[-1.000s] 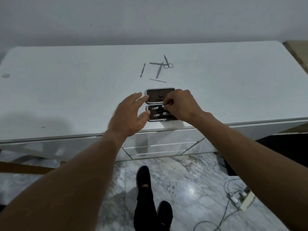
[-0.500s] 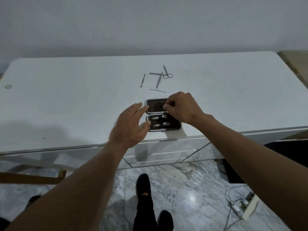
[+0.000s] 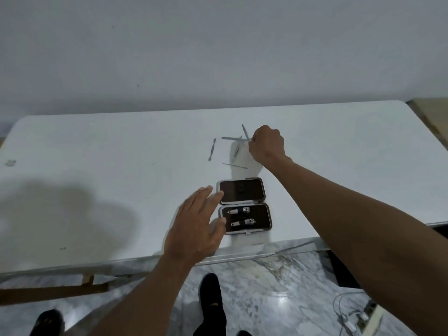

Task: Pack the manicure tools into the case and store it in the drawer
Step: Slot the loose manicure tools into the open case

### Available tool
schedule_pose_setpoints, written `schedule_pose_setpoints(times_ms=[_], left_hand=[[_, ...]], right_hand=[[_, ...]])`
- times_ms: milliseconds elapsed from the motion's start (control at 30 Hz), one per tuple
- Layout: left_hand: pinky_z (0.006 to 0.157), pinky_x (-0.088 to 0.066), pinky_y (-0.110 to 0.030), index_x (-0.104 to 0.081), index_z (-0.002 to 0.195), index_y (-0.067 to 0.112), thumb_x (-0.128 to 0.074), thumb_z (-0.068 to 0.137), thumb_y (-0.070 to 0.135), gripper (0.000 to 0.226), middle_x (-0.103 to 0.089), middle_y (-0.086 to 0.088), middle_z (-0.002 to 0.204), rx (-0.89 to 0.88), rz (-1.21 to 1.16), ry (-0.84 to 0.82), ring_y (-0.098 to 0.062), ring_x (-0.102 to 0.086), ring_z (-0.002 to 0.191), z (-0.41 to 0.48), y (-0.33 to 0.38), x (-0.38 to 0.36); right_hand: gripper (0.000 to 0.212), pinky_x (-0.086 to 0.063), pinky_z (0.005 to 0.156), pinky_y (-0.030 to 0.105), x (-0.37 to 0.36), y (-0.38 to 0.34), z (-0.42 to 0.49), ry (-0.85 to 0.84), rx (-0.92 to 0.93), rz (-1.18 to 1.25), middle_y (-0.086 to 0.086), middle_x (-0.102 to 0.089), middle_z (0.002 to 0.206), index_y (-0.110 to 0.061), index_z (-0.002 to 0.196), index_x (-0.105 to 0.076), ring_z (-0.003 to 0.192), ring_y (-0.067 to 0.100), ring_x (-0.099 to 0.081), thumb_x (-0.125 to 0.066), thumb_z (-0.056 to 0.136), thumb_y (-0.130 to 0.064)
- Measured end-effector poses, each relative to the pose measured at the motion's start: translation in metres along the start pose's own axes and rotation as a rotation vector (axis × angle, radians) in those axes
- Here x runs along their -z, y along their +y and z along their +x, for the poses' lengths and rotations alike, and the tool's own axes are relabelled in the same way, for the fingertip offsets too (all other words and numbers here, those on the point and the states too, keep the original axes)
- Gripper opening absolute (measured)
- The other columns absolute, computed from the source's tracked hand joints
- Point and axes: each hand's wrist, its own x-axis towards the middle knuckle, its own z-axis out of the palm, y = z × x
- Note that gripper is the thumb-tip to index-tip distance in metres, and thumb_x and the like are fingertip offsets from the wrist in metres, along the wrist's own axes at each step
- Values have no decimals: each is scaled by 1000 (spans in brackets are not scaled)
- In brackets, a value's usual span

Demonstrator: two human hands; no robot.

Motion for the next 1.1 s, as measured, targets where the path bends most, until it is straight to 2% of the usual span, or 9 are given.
schedule_pose_setpoints(times_ms=[133, 267, 367, 467, 600, 700, 800, 933, 1100], left_hand=[[114, -28, -32, -48, 139, 17, -47, 88, 39, 55, -45, -5, 146, 0, -26, -4, -19, -36, 138, 2, 1, 2], [114, -29, -34, -45, 141, 20, -47, 90, 40, 55, -43, -3, 148, 3, -26, -14, -18, -33, 140, 2, 0, 3], [113, -29, -35, -45, 141, 21, -46, 90, 41, 55, -43, -3, 148, 0, -12, -16, -19, -33, 140, 3, -1, 3], [113, -30, -36, -45, 141, 22, -46, 89, 41, 55, -44, -3, 147, -7, -13, -12, -19, -34, 139, 4, -1, 4], [111, -33, -36, -47, 140, 22, -47, 87, 41, 56, -45, -3, 146, 6, -6, -2, -19, -36, 138, 4, -1, 3], [111, -32, -34, -50, 138, 19, -51, 85, 38, 56, -48, -5, 144, -12, 4, 17, -21, -39, 137, 4, -2, 1], [111, -33, -34, -51, 137, 18, -51, 85, 38, 56, -49, -6, 143, -9, 13, 31, -22, -41, 135, 3, -2, 0], [110, -31, -32, -52, 136, 15, -51, 84, 38, 57, -51, -9, 141, -10, 24, 53, -23, -43, 133, 4, -2, -2], [109, -32, -37, -49, 139, 19, -47, 85, 43, 59, -48, -8, 144, 13, 25, 47, -22, -40, 135, 2, -5, -9]], right_hand=[[27, -39, 64, 29, -4, -9, 17, -2, -43, -33, 11, -56, 80, -11, 68, -41, 72, 28, -52, -64, 82, -5], [33, -39, 68, 28, -1, -19, 29, -34, -67, -80, 13, -58, 88, -12, 67, -37, 80, 30, -56, -67, 79, -3], [38, -41, 69, 28, 4, -22, 32, -87, -84, -111, 7, -49, 76, -13, 62, -31, 79, 29, -52, -63, 79, -1], [39, -40, 69, 29, 8, -19, 28, -148, -97, -91, 4, -44, 66, -13, 62, -34, 77, 30, -52, -68, 78, -11], [30, -40, 67, 30, 8, -11, 17, -124, -130, -33, 9, -52, 84, -8, 74, -45, 81, 30, -52, -71, 79, -21], [25, -40, 67, 30, 10, -7, 6, -73, -124, -53, 9, -52, 87, -9, 82, -49, 80, 30, -50, -69, 77, -22], [23, -40, 63, 29, 15, 1, -6, -44, -91, -34, 9, -54, 82, -8, 72, -48, 74, 29, -52, -68, 72, -20], [21, -43, 57, 27, 29, 20, -31, -61, -12, 113, 21, -70, 73, 9, 76, -64, 63, 28, -63, -67, 68, -10], [18, -58, 62, 35, 45, 45, -79, -207, 111, 333, 11, -73, 74, -9, 92, -58, 69, 27, -73, -66, 76, -5]])
